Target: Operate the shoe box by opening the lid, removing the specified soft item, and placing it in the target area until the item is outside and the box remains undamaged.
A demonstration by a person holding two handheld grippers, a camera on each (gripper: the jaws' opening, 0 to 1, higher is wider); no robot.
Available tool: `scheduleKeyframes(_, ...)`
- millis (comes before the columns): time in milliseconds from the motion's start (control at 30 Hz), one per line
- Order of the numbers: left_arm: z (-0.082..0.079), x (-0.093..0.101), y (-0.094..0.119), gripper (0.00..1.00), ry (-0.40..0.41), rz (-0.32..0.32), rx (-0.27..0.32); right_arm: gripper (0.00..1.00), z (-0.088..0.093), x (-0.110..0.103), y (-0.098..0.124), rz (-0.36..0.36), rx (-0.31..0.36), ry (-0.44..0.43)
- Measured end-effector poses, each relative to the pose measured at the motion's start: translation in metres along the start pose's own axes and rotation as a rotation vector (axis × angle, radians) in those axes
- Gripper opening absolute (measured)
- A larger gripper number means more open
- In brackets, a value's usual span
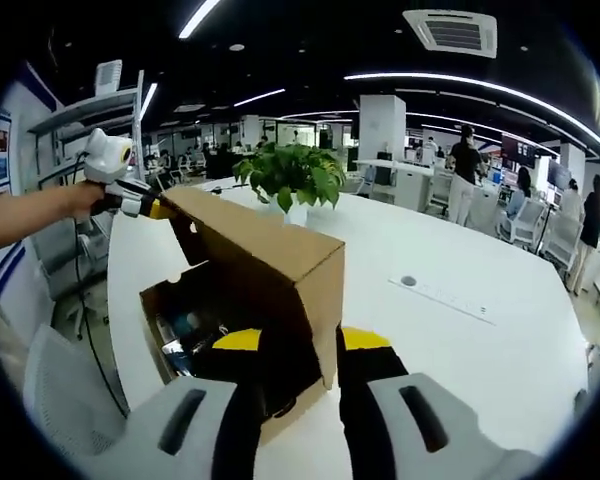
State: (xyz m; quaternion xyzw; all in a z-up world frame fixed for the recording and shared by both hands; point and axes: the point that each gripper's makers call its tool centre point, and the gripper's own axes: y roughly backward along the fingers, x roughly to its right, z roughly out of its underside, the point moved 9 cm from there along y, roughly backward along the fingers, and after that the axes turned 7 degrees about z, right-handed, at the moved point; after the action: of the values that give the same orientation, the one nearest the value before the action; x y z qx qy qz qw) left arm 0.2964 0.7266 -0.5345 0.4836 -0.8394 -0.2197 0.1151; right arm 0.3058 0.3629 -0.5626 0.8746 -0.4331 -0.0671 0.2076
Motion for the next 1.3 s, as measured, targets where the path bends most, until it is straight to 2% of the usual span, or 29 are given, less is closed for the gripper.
scheduleKeyframes(700, -0.015, -0.021, -0.028, 0.03, 0.009, -0.05, -0.004, 0.21, 0.027, 0.018, -0.023, 0.041, -0.089, -0.006)
scheduleKeyframes(1300, -0.02, -0.035, -0.049, 0.03, 0.026, -0.062, -0.001, 0.13, 0.036, 0.021, -0.046, 0.062, -0.131, -0.032)
